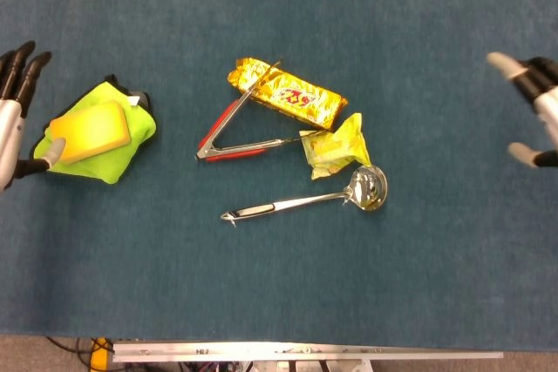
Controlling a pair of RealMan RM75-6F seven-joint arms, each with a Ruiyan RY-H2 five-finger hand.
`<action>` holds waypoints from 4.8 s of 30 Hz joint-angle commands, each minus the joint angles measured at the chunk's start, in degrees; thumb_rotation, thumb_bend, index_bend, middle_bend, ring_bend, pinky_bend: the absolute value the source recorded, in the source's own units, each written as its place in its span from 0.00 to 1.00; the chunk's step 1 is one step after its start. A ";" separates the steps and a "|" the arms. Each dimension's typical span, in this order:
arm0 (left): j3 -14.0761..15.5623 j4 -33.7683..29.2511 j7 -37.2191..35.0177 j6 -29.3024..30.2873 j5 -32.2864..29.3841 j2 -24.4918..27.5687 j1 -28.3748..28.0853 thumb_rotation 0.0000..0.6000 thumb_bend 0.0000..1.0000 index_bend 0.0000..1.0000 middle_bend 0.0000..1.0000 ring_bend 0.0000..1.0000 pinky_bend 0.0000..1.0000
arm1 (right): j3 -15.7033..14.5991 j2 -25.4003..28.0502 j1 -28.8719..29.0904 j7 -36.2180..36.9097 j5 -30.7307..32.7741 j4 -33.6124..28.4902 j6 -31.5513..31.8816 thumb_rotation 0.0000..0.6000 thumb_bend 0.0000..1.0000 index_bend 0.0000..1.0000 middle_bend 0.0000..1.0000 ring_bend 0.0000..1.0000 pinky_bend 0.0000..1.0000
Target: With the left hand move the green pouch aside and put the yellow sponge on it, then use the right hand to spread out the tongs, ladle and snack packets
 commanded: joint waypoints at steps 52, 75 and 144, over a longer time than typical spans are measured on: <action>4.57 -3.77 -3.95 1.95 8.82 6.48 8.15 1.00 0.27 0.00 0.00 0.00 0.15 | 2.92 -38.44 30.04 -33.08 32.84 14.52 -13.70 1.00 0.18 0.29 0.39 0.29 0.50; 5.28 -3.43 -5.80 0.92 10.96 6.81 8.95 1.00 0.27 0.00 0.00 0.00 0.15 | 0.70 -50.67 36.88 -39.30 40.03 27.59 -9.60 1.00 0.18 0.36 0.42 0.35 0.53; 5.03 -5.96 -2.37 -3.42 10.39 6.65 7.17 1.00 0.27 0.00 0.00 0.00 0.15 | -7.98 -30.45 23.00 -12.69 3.84 6.52 -1.35 1.00 0.20 0.70 0.62 0.65 0.80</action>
